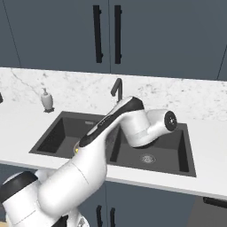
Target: Put the colander in the sink, put the banana, orange in the colander, and turn on the sink faucet and pour water over the colander.
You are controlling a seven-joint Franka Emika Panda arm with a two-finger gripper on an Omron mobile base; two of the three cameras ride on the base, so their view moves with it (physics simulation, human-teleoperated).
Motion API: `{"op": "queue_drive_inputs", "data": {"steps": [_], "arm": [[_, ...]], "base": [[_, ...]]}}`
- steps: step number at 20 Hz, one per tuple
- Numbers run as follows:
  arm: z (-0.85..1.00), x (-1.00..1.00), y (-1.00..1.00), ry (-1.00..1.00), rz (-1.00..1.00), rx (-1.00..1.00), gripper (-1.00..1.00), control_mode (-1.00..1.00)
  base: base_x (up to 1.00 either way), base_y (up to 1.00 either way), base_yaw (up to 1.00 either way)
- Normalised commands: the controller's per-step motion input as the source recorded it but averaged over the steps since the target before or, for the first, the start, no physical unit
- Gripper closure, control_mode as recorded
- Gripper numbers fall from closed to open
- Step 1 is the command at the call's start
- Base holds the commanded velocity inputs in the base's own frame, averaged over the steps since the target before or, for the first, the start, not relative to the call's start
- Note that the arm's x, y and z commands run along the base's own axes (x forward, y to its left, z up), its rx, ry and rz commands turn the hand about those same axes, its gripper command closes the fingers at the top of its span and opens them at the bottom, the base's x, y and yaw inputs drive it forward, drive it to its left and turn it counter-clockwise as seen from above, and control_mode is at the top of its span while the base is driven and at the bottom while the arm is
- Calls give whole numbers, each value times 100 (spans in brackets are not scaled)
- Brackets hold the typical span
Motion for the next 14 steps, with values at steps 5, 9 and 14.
{"op": "queue_drive_inputs", "data": {"steps": [5,9,14], "arm": [[6,51,-31,2,-2,28,-100,-100],[14,68,-2,4,0,12,-100,-100],[4,73,0,0,1,3,-100,-100]], "base": [[0,0,0],[0,0,0],[0,0,0]]}}
